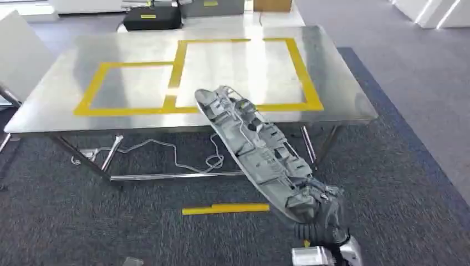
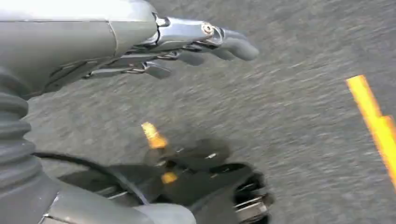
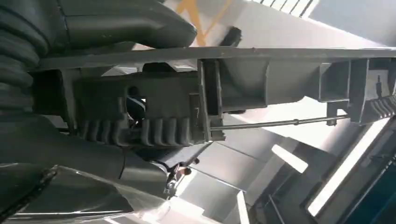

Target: Take the parts from the cabinet and place them on the table.

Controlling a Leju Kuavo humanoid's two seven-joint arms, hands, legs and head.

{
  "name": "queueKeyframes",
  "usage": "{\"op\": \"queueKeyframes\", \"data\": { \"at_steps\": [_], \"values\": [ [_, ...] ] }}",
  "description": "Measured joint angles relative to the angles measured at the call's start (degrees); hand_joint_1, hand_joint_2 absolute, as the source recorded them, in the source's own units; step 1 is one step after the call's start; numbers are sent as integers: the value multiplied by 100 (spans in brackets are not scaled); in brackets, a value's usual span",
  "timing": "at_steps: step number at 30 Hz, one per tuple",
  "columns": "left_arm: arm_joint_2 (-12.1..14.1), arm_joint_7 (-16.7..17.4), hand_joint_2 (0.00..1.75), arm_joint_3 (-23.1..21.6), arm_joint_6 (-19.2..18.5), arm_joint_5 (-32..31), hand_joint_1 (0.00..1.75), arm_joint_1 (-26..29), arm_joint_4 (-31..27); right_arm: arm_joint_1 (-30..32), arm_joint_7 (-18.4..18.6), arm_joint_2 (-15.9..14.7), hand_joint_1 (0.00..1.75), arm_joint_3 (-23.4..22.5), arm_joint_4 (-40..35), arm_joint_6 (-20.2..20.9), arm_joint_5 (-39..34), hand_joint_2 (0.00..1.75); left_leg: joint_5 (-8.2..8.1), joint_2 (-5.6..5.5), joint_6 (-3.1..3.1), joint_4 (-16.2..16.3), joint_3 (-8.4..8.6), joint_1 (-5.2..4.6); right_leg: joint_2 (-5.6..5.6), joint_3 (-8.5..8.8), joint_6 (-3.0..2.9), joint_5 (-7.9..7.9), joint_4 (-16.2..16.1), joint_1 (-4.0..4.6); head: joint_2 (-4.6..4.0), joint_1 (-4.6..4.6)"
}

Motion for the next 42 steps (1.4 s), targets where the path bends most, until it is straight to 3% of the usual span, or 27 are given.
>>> {"op": "queueKeyframes", "data": {
  "at_steps": [2,4,6,7,9,10,11,12,13,14,15,18,19,21,22,23,25,26,27,30,32,34,36,37,39,41,42],
  "values": [
    [2,2,175,2,2,0,0,-14,0,-6,-4,44,175,-31,-55,-4,2,175,-310,-6,141,-308,156,6,-24,77,73,35,-80,6,4,33],
    [-6,-4,175,4,6,0,0,1,0,-2,2,61,175,-55,-61,-4,5,175,-331,-49,194,-463,308,50,-17,-47,173,218,118,4,6,35],
    [-13,-9,175,11,7,0,0,48,0,-8,0,61,175,-74,-55,-4,7,175,-382,-66,252,-653,566,49,-2,-499,113,319,938,24,4,92],
    [-15,-9,175,17,7,0,0,54,0,-5,-6,61,175,-74,-52,-4,9,175,-429,-79,272,-726,676,47,5,-791,115,167,1328,40,4,88],
    [-20,-9,175,20,7,0,0,71,0,-5,-4,61,175,-81,-52,-4,7,175,-537,-112,288,-828,904,40,7,-1251,103,-422,1671,72,4,90],
    [-20,-9,175,20,7,0,0,76,0,4,-2,61,175,-85,-52,-4,4,175,-600,-133,288,-849,1013,38,7,-1387,98,-551,1625,78,4,98],
    [-22,-9,175,20,7,0,0,78,0,13,0,61,175,-90,-52,-4,2,175,-671,-153,285,-855,1120,37,7,-1470,90,-497,1455,83,4,94],
    [-22,-9,175,22,7,0,0,77,0,20,0,61,175,-90,-52,-4,4,175,-765,-173,280,-855,1248,36,6,-1501,64,-222,1115,84,4,101],
    [-22,-9,175,22,7,0,0,77,0,24,0,61,175,-90,-52,-4,2,175,-857,-175,269,-855,1365,34,7,-1502,24,243,741,87,4,96],
    [-24,-9,175,22,7,0,0,106,4,34,0,61,175,-87,-48,-4,4,175,-951,-176,249,-868,1388,32,-2,-1528,-4,995,371,92,4,107],
    [-22,-9,175,28,7,0,0,79,9,58,-11,61,175,-87,-44,-4,4,175,-1051,-190,223,-761,1495,5,4,-1616,-12,1247,195,112,2,90],
    [-28,-9,175,33,4,-2,0,35,9,47,4,85,175,-92,-81,0,-2,175,-1046,-194,107,-795,1593,8,13,-1436,-132,1115,208,132,4,109],
    [-15,-9,175,33,4,-2,0,2,7,59,2,103,175,-109,-83,-9,-4,175,-972,-192,76,-549,1496,-2,21,-1305,-158,1096,167,84,4,94],
    [-26,-15,175,33,7,0,0,-32,7,59,-53,120,175,-136,-87,-83,-9,175,-728,-101,-1,305,1012,17,-3,-1097,-212,973,84,77,4,59],
    [-26,-15,175,33,7,2,0,-38,7,48,-79,133,175,-142,-87,-114,-13,175,-821,-90,-32,720,686,38,1,-1003,-226,910,61,75,4,72],
    [-26,-15,175,33,7,4,0,-34,7,51,-96,140,175,-149,-87,-136,-39,175,-1107,-89,-55,992,403,56,7,-893,-234,830,42,75,4,68],
    [-24,-15,175,37,7,18,0,-1,7,62,7,151,175,-177,-87,-155,-55,175,-1651,-84,-72,1042,86,68,36,-682,-227,666,33,72,4,68],
    [-24,-20,175,44,7,28,0,9,7,64,86,153,175,-197,-81,-155,-66,175,-1756,-80,-64,934,5,69,50,-561,-221,576,32,72,4,66],
    [-24,-28,175,55,7,48,0,16,7,64,140,155,175,-227,-72,-153,-105,175,-1654,-79,-47,683,-16,66,53,-424,-203,474,30,72,4,72],
    [-20,-48,175,94,7,50,0,76,9,65,133,170,175,-311,-33,-149,-357,175,-144,-48,77,-317,-133,-5,66,-78,-141,189,73,96,2,70],
    [-20,-57,175,122,13,50,0,104,7,76,98,203,175,-376,-35,-155,-555,175,-150,-59,132,-293,-22,-33,93,-29,-59,-7,-75,86,4,92],
    [-33,-72,175,133,22,50,0,68,4,77,85,254,175,-507,-63,-177,-809,175,-206,-89,249,-456,155,-35,79,136,37,190,75,91,4,76],
    [-42,-85,175,155,28,50,0,47,4,54,15,258,175,-623,-83,-190,-955,175,-235,-105,312,-530,373,3,63,-163,65,236,561,79,4,133],
    [-44,-85,175,170,28,50,0,32,4,56,-30,262,175,-679,-94,-190,-1053,175,-303,-108,332,-546,424,0,63,-465,61,182,971,82,4,147],
    [-59,-90,175,179,28,54,0,38,4,80,-68,264,175,-782,-127,-184,-1171,175,-433,-107,333,-546,579,-2,60,-1080,115,-296,1583,82,4,144],
    [-68,-92,175,197,59,59,0,50,4,102,-70,264,175,-878,-127,-168,-1226,175,-619,-131,329,-547,802,-5,58,-1425,120,-756,1532,90,4,149],
    [-70,-92,175,214,72,61,0,54,4,114,-79,267,175,-914,-129,-157,-1233,175,-704,-146,327,-549,912,-11,58,-1514,93,-739,1345,95,4,153]
  ]
}}
